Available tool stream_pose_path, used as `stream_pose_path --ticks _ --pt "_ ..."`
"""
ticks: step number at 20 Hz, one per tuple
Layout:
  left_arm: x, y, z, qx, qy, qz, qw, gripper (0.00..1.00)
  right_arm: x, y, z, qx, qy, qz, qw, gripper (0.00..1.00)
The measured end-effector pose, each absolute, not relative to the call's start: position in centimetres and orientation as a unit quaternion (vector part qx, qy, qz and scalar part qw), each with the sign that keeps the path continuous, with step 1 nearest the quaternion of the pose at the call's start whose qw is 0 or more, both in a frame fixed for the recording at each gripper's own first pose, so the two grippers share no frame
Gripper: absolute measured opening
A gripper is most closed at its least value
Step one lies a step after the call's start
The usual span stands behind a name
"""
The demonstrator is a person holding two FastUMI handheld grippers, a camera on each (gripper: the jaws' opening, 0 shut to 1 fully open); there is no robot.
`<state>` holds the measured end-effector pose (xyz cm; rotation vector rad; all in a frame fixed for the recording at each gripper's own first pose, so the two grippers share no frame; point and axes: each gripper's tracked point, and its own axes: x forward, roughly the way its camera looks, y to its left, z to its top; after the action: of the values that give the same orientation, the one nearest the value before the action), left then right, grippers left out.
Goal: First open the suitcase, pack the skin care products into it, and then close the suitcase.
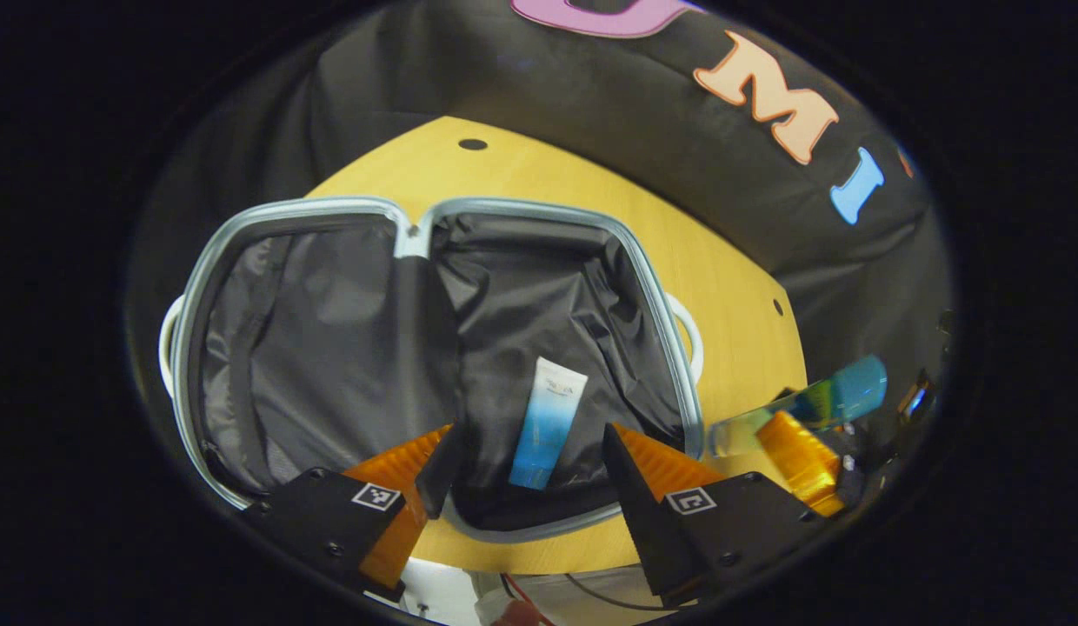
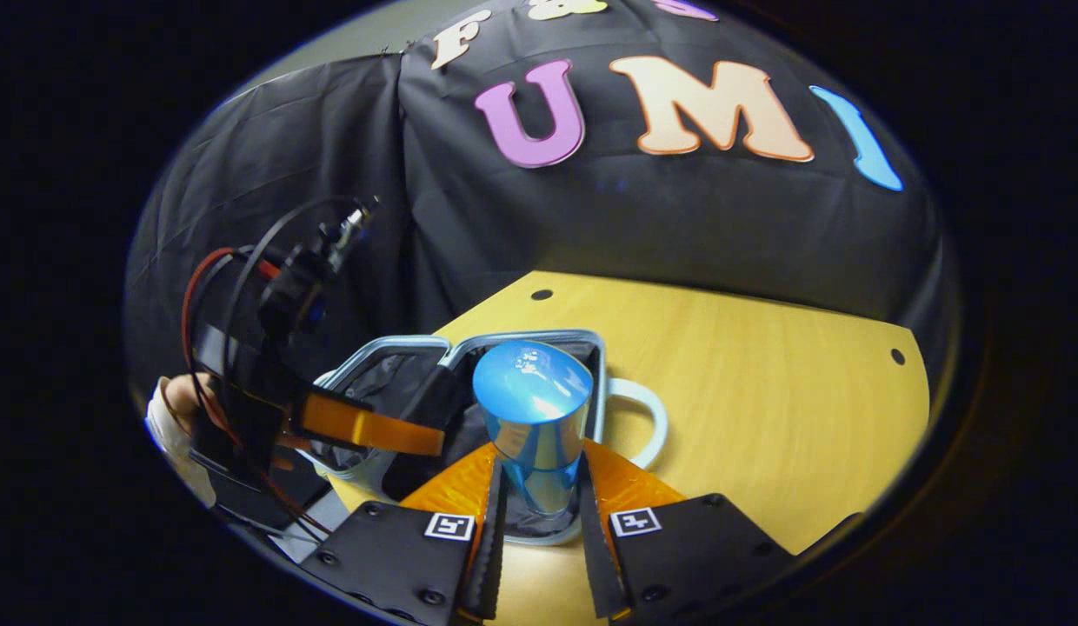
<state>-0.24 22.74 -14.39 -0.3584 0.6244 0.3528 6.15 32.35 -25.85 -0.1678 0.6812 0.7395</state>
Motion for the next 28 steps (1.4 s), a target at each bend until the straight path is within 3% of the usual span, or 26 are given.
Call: stream_pose_path --ticks 3,6,12,16,19,20,21,23,26,28 --pt "-3.5 26.2 -12.1 -0.182 0.273 0.211 0.921 0.94 5.7 34.4 -28.8 -0.090 0.352 0.367 0.856 0.42" --pt "-6.9 29.5 -10.3 -0.198 0.242 0.247 0.917 0.95 5.1 35.6 -31.6 -0.095 0.387 0.369 0.840 0.39" --pt "-14.2 37.1 -9.4 -0.239 0.190 0.338 0.890 0.95 4.0 35.5 -36.0 -0.132 0.449 0.357 0.809 0.42" --pt "-19.8 41.9 -9.1 -0.257 0.164 0.397 0.866 0.95 5.1 36.6 -36.5 -0.118 0.450 0.349 0.813 0.39" --pt "-22.2 45.1 -9.5 -0.267 0.146 0.420 0.855 0.95 5.7 37.3 -36.1 -0.116 0.441 0.348 0.819 0.46" --pt "-22.7 46.1 -9.9 -0.271 0.141 0.428 0.851 0.95 6.0 37.3 -35.9 -0.115 0.436 0.350 0.821 0.40" --pt "-22.9 47.0 -10.5 -0.274 0.136 0.431 0.849 0.95 6.0 37.7 -35.4 -0.106 0.434 0.351 0.823 0.49" --pt "-23.0 49.1 -12.0 -0.283 0.131 0.436 0.844 0.95 6.2 38.1 -34.4 -0.093 0.424 0.355 0.828 0.54" --pt "-22.3 51.8 -14.0 -0.297 0.126 0.430 0.843 0.95 7.4 38.0 -31.7 -0.083 0.386 0.352 0.849 1.00" --pt "-21.4 52.5 -14.8 -0.311 0.124 0.422 0.842 0.95 9.0 37.2 -29.8 -0.078 0.352 0.336 0.870 0.98"
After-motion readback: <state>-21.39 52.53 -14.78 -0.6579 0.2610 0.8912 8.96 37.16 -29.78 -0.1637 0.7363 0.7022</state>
